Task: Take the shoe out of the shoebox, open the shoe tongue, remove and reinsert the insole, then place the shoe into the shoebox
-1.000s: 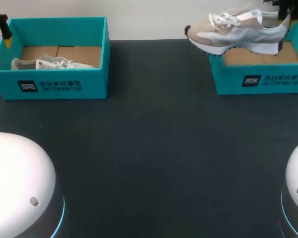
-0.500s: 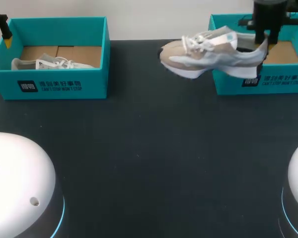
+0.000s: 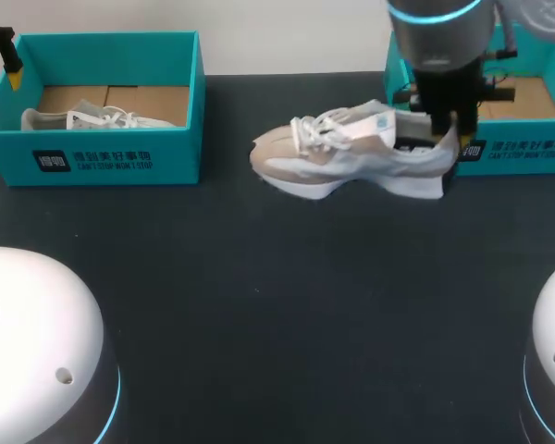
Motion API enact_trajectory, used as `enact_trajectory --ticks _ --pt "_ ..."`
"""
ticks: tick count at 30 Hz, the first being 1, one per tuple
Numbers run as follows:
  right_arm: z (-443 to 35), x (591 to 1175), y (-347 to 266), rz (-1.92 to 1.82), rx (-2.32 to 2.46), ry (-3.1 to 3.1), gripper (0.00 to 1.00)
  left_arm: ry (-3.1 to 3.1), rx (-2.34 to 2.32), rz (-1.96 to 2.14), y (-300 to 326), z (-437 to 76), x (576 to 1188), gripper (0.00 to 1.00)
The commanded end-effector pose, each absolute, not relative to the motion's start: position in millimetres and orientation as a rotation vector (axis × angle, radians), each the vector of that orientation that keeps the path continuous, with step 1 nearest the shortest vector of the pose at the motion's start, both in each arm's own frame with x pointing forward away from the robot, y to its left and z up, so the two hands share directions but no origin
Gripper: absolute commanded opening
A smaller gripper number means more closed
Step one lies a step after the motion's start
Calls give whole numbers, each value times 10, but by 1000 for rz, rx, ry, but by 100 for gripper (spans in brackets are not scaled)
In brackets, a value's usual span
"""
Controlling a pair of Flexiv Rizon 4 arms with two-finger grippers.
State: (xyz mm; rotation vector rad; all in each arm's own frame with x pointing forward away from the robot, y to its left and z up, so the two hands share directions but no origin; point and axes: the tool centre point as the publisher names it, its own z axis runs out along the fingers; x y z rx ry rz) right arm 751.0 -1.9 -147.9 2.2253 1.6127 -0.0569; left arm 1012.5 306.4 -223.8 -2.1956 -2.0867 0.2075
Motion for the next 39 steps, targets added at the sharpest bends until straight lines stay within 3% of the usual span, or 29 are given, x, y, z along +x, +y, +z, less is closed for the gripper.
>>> enact_trajectory --ticks 1,18,39 --pt "-1538 7309 188 -59 2225 1575 0 -2086 -2197 203 3067 -2235 10115 100" --pt "-1720 6526 854 -107 2336 1482 0 -2086 -2197 203 3067 -2235 10115 100" --pt "-1777 6583 881 -111 2323 1489 0 -2086 -2197 203 3067 -2235 10115 100"
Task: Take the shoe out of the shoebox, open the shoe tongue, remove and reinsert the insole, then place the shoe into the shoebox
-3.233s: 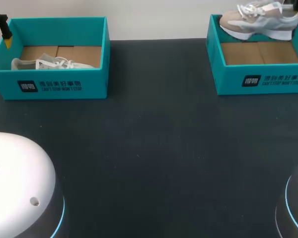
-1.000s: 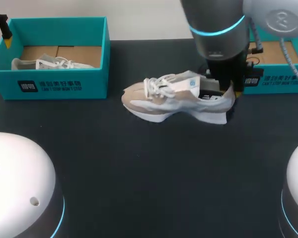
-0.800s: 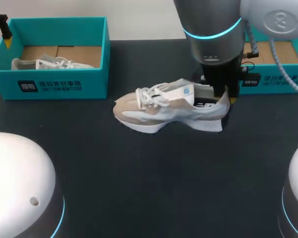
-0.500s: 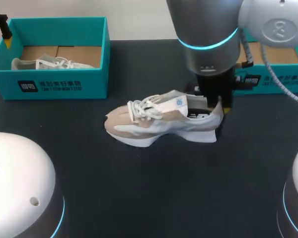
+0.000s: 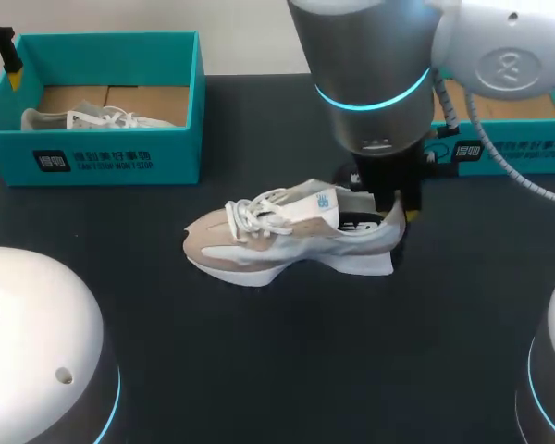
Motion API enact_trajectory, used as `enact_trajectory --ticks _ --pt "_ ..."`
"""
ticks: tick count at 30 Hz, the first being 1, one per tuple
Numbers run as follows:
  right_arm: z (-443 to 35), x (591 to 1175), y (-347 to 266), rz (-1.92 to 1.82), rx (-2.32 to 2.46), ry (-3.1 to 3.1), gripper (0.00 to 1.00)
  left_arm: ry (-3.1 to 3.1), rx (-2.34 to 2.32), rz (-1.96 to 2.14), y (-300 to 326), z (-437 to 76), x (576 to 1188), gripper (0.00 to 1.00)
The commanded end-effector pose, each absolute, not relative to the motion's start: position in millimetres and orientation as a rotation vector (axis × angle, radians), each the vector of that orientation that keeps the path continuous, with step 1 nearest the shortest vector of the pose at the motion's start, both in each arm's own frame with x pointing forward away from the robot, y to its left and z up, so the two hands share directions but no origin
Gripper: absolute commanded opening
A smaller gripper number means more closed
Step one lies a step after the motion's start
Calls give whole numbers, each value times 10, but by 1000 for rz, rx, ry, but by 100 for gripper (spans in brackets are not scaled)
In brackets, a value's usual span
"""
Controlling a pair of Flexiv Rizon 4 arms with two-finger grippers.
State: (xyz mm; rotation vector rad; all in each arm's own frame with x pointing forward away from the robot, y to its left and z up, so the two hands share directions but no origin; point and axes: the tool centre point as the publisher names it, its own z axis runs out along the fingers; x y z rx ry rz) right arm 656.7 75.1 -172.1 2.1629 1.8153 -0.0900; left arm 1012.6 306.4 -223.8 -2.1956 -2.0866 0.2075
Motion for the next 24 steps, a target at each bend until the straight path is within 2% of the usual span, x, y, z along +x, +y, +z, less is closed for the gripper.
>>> enact_trajectory --ticks 1,14,24 --pt "-1836 6629 909 -89 2318 1505 0 -2086 -2197 203 3067 -2235 10115 100" --pt "-2550 6914 934 -54 2299 1448 0 -2086 -2197 203 3067 -2235 10115 100" --pt "-2880 7079 868 -59 2365 1349 0 -2086 -2197 203 3067 -2235 10115 100"
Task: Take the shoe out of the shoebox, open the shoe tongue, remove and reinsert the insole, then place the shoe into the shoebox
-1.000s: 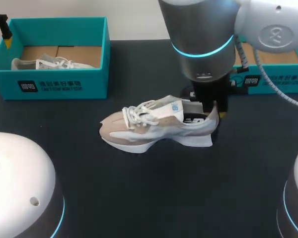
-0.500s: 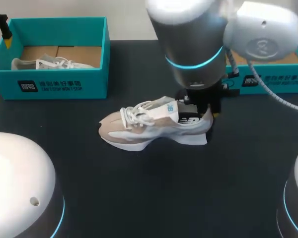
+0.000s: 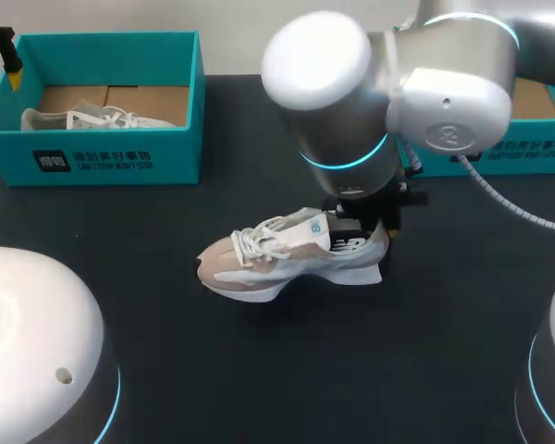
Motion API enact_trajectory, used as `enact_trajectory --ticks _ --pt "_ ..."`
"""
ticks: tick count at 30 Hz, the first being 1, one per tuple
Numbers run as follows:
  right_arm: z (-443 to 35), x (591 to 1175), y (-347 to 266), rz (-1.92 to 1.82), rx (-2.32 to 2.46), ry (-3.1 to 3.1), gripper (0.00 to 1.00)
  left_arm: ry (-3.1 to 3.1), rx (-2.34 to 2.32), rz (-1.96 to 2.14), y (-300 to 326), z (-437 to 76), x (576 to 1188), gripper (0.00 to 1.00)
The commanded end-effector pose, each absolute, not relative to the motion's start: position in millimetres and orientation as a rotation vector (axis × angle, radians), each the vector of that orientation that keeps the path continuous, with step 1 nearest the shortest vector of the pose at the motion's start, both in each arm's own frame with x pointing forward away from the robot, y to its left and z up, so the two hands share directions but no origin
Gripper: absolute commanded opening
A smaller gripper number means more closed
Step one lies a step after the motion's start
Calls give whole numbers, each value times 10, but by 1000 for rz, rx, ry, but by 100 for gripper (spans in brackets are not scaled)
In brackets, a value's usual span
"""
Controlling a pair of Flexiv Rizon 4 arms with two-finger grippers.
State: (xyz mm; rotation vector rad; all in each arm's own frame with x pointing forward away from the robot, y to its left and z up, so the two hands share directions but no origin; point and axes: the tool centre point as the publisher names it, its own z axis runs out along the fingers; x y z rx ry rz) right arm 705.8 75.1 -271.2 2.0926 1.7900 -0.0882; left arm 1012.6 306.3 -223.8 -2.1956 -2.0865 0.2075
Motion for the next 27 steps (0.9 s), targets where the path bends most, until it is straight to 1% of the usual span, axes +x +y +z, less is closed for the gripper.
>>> enact_trajectory --ticks 1,9,27 --pt "-2905 7092 865 -48 2374 1340 0 -2086 -2197 203 3067 -2235 10115 100" --pt "-3120 7214 871 3 2428 1224 0 -2086 -2197 203 3067 -2235 10115 100" --pt "-3430 7346 832 72 2509 980 0 -2086 -2197 203 3067 -2235 10115 100"
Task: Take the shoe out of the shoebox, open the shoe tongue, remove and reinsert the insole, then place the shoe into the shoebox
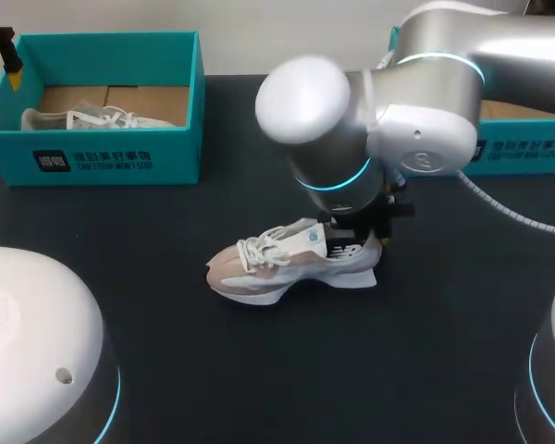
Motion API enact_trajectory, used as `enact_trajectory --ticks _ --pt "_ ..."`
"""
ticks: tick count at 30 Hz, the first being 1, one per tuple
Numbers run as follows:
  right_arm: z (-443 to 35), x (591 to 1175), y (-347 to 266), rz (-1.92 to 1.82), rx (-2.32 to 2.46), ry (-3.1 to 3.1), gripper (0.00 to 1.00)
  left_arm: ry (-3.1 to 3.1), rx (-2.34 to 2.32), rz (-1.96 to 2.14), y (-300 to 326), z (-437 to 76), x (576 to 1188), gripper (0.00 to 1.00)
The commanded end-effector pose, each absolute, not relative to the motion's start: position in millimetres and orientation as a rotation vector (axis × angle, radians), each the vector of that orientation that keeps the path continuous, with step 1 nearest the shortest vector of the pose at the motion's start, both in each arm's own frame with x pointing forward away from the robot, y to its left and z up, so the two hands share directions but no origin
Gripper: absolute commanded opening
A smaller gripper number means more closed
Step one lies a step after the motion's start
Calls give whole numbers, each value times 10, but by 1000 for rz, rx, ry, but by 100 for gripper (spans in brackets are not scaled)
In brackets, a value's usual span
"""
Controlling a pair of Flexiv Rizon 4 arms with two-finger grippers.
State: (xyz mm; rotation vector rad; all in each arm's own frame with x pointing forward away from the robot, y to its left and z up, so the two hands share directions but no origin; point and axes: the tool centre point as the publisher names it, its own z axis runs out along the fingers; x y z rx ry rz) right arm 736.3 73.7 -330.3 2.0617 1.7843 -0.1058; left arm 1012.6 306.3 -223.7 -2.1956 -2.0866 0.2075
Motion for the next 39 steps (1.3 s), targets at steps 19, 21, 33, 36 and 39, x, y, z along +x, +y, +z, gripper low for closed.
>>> enact_trajectory --ticks 19,21,33,36,39 --pt "-3315 7264 804 133 2552 940 100 -2086 -2197 203 3067 -2235 10115 100" --pt "-3185 7233 827 168 2540 981 100 -2086 -2197 203 3067 -2235 10115 100" --pt "-2732 7248 1342 437 2097 1934 100 -2086 -2197 203 3067 -2235 10115 100" --pt "-2685 7264 1461 410 1922 2072 100 -2086 -2197 203 3067 -2235 10115 100" --pt "-2648 7289 1547 383 1781 2161 100 -2086 -2197 203 3067 -2235 10115 100"
